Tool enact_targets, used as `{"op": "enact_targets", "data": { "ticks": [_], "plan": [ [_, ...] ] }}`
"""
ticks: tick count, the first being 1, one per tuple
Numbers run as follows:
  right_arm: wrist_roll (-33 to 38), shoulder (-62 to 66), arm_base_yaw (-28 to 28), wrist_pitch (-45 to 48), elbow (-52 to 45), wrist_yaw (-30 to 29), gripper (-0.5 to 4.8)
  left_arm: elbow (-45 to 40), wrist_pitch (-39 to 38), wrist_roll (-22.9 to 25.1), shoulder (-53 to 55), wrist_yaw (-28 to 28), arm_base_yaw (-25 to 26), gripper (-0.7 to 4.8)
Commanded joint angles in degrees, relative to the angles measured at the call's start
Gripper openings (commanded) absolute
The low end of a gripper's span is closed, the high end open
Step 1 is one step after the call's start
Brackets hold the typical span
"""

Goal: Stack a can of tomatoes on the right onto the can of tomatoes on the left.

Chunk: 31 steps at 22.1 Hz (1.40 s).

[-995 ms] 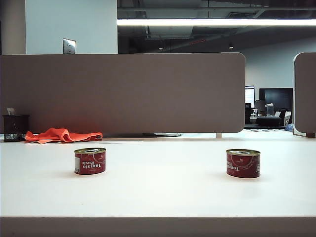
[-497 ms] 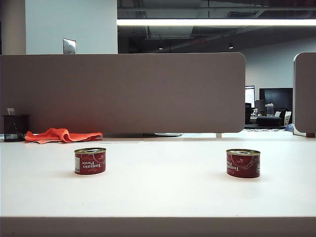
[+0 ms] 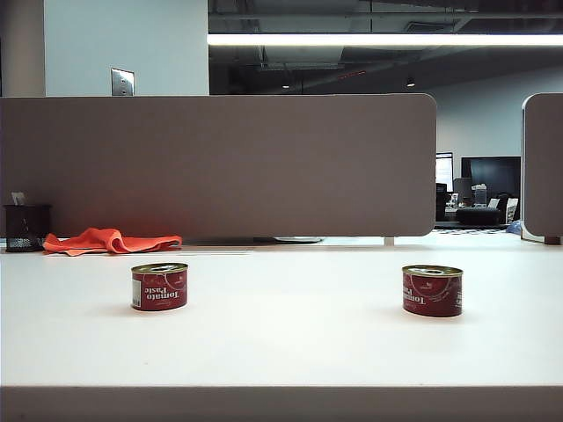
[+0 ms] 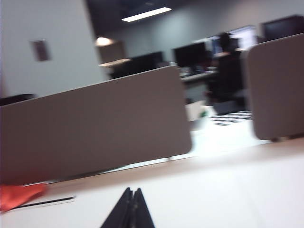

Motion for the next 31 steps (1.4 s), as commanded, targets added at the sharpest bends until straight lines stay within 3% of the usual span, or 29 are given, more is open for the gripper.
{"op": "enact_targets", "data": {
  "ticks": [1,6,8,12,15,19,28,31],
  "plan": [
    [-5.73,7.21,0.0,1.33,8.57,5.07,-0.03,7.06,-0.13,-0.09,7.41,2.6,0.02,-0.05],
    [-5.97,22.25,0.04,3.76,18.01,1.64,-0.03,17.73,-1.31,0.04,18.49,3.06,0.02,-0.05],
    [-5.97,31.17,0.07,1.51,24.59,-5.44,-0.03,23.65,-5.75,0.07,25.29,8.24,0.02,-0.05],
    [-6.14,40.54,1.11,-7.32,32.41,-10.14,-0.03,26.43,-9.05,0.52,31.04,16.85,-1.03,-0.05],
    [-11.54,48.68,4.33,-17.33,39.12,-10.29,-0.03,26.45,-12.72,2.69,34.49,17.66,-4.24,-0.05],
    [-11.58,54.93,7.58,-24.81,43.5,-10.14,-0.03,26.45,-16.98,3.5,37.83,18.23,-5.38,-0.05],
    [-12.85,62.73,12.22,-29.97,44.98,-5.73,0.04,26.49,-30.42,5.31,39.36,18.6,-8.74,-0.05],
    [-12.85,65.9,13.94,-30.91,44.98,-5.16,0.85,27.32,-35.8,9.55,39.39,16.83,-11.08,-0.05]
  ]
}}
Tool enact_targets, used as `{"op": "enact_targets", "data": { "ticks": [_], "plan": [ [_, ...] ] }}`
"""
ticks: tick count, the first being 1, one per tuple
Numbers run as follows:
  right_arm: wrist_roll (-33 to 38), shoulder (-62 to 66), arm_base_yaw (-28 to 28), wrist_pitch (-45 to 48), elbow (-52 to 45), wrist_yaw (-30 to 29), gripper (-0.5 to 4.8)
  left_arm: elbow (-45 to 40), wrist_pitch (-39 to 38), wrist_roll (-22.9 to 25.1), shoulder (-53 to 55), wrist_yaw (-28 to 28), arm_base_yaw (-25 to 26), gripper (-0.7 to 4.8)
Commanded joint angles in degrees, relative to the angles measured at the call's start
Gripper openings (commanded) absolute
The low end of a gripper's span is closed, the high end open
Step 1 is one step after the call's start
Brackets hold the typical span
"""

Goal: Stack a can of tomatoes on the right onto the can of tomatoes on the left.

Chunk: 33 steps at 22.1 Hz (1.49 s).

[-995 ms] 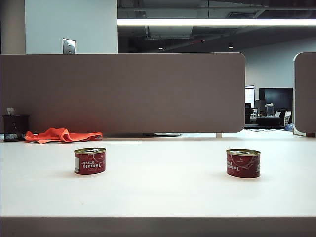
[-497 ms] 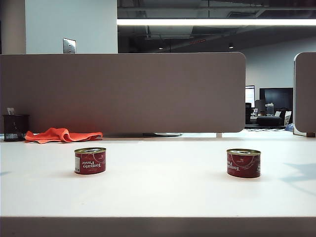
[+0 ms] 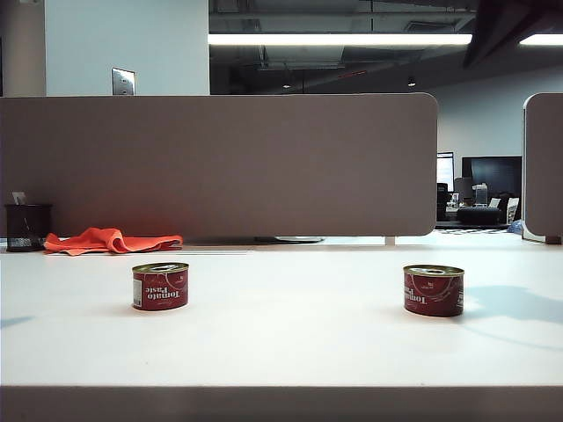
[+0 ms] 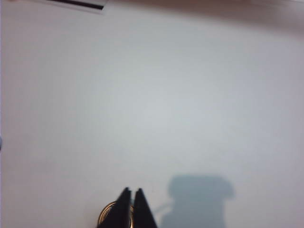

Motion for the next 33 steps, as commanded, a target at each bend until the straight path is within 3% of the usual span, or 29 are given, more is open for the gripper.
{"op": "enact_targets", "data": {
  "ticks": [1,4,5,6,7,8,13,26,33],
  "plan": [
    [-0.15,2.54,1.38,-0.24,0.28,0.74,1.04,1.66,-5.29,5.99,-0.09,-3.41,-2.47,-0.05],
    [-0.13,4.83,2.51,-0.22,0.28,1.81,2.37,4.24,-8.37,9.38,-0.09,-9.16,-5.18,-0.05],
    [-0.11,5.77,2.93,-0.15,0.28,2.01,3.26,5.14,-9.09,9.81,-0.07,-10.56,-5.86,-0.04],
    [0.63,7.28,3.3,0.13,0.28,2.01,4.48,6.91,-9.92,10.19,-0.07,-11.63,-6.4,-0.01],
    [1.64,8.31,3.5,0.28,0.28,1.95,4.79,7.58,-10.12,10.21,-0.07,-11.56,-6.36,0.0],
    [3.08,9.97,4.11,0.28,0.28,2.01,4.79,8.74,-10.23,10.32,-0.07,-11.56,-6.36,0.36],
    [7.89,16.28,4.83,0.26,0.28,1.95,4.79,9.18,-10.54,10.08,0.09,-10.43,-6.36,-0.04],
    [9.07,26.97,7.3,-2.19,0.26,1.81,4.79,9.18,-12.59,9.86,0.63,-10.51,-6.36,-0.06],
    [8.57,27.96,9.44,-4.5,0.26,8.31,4.79,9.18,-12.59,9.9,0.61,-10.91,-6.36,-0.06]
  ]
}}
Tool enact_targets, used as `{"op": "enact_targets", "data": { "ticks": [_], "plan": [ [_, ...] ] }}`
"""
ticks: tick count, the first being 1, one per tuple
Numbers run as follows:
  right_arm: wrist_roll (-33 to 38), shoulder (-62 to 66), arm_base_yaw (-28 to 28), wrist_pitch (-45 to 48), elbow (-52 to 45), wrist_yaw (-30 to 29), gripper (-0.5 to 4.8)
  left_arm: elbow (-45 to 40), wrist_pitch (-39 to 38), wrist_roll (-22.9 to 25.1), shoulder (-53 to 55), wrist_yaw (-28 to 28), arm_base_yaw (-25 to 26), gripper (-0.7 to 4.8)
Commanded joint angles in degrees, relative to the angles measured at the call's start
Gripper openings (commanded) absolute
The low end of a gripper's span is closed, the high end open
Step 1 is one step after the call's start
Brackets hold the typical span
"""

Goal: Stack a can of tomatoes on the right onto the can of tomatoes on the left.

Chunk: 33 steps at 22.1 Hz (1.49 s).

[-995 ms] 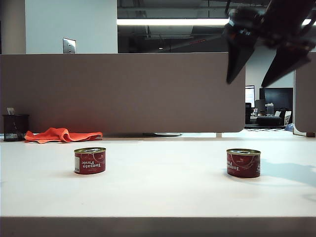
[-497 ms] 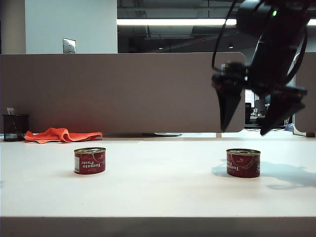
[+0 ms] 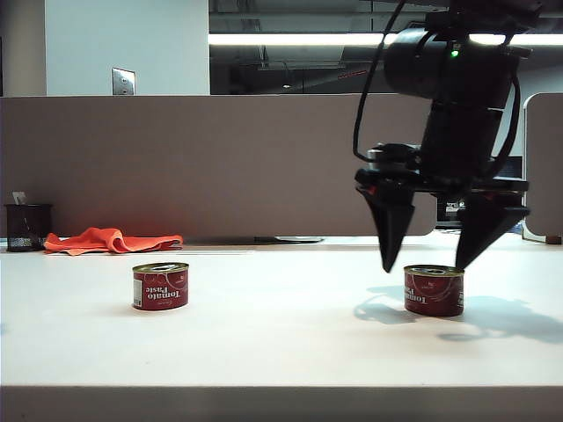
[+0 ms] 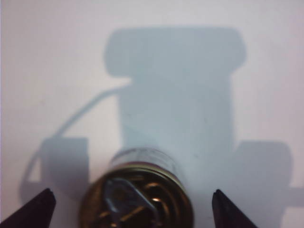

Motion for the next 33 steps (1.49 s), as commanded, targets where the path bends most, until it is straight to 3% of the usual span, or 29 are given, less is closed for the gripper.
{"op": "enact_targets", "data": {
  "ticks": [1,10,13,18,20,24,28,33],
  "plan": [
    [-0.2,-0.26,-0.2,-0.17,0.22,1.73,4.79,0.28,0.17,-0.15,-0.09,-0.11,-0.04,-0.06],
    [-0.22,1.9,-0.2,-1.66,0.11,0.55,4.56,0.28,0.15,-0.15,-0.11,-0.09,-0.04,-0.06],
    [-0.17,2.47,-0.2,-1.31,0.11,0.57,3.85,0.28,0.17,-0.17,-0.11,-0.09,-0.04,-0.06],
    [-0.17,2.47,-0.2,-1.11,0.11,0.52,3.76,0.28,0.2,-0.15,-0.11,-0.09,-0.04,-0.06],
    [-0.2,2.47,-0.2,-1.11,0.11,0.35,2.97,0.28,0.24,-0.15,-0.11,-0.09,-0.04,-0.06],
    [-0.24,2.47,-0.2,-0.98,0.11,0.35,2.43,0.28,0.37,-0.15,-0.11,-0.09,-0.04,-0.06],
    [-0.96,2.43,-0.2,-0.37,0.66,-0.2,2.41,0.31,0.44,-0.15,-0.11,-0.09,-0.04,-0.06],
    [-1.79,2.43,0.63,-1.9,9.73,-5.4,2.41,0.46,2.73,0.02,-0.24,-2.12,-0.04,-0.06]
  ]
}}
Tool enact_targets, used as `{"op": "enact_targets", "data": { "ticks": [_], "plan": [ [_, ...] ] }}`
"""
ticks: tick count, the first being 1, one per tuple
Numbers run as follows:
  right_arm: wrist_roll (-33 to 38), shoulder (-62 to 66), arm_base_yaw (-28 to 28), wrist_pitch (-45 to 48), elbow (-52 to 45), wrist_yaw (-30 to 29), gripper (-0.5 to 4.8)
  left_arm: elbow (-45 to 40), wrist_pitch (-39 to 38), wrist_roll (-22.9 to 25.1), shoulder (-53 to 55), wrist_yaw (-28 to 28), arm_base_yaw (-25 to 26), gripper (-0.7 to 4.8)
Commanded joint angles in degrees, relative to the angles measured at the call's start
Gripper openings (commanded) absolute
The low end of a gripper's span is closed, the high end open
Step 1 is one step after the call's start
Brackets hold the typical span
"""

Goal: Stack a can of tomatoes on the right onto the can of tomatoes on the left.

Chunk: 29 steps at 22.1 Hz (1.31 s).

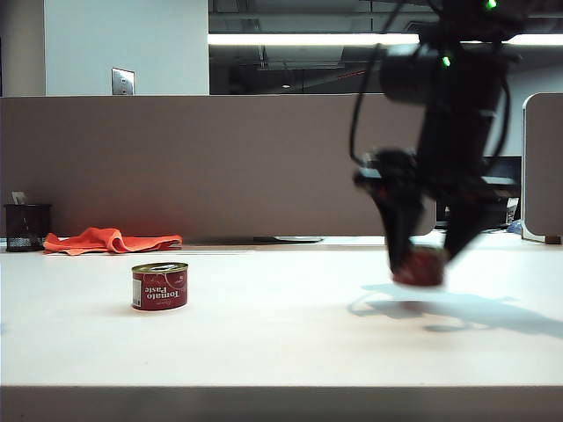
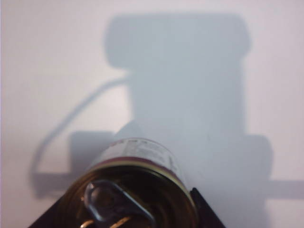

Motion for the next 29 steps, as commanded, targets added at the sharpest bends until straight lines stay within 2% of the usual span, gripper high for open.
{"op": "enact_targets", "data": {
  "ticks": [1,7,12,23,29],
  "plan": [
    [-0.15,-0.61,1.27,1.05,6.34,-3.67,2.41,0.44,2.67,0.0,-0.15,-1.66,-0.04,-0.06],
    [0.31,0.63,7.45,3.08,18.78,-5.95,2.41,0.44,3.28,-0.02,-0.13,-1.62,-0.04,-0.06],
    [0.22,7.93,12.85,1.36,29.0,-6.51,2.41,0.44,3.21,-0.07,-0.13,-1.6,-0.04,-0.06],
    [-7.15,17.66,19.45,0.98,34.32,-7.56,2.42,0.44,3.17,-0.42,-0.13,-1.62,-0.04,-0.06],
    [-7.54,20.9,21.0,1.22,34.32,-7.65,2.41,0.44,2.99,-0.39,-0.13,-1.62,-0.04,-0.06]
  ]
}}
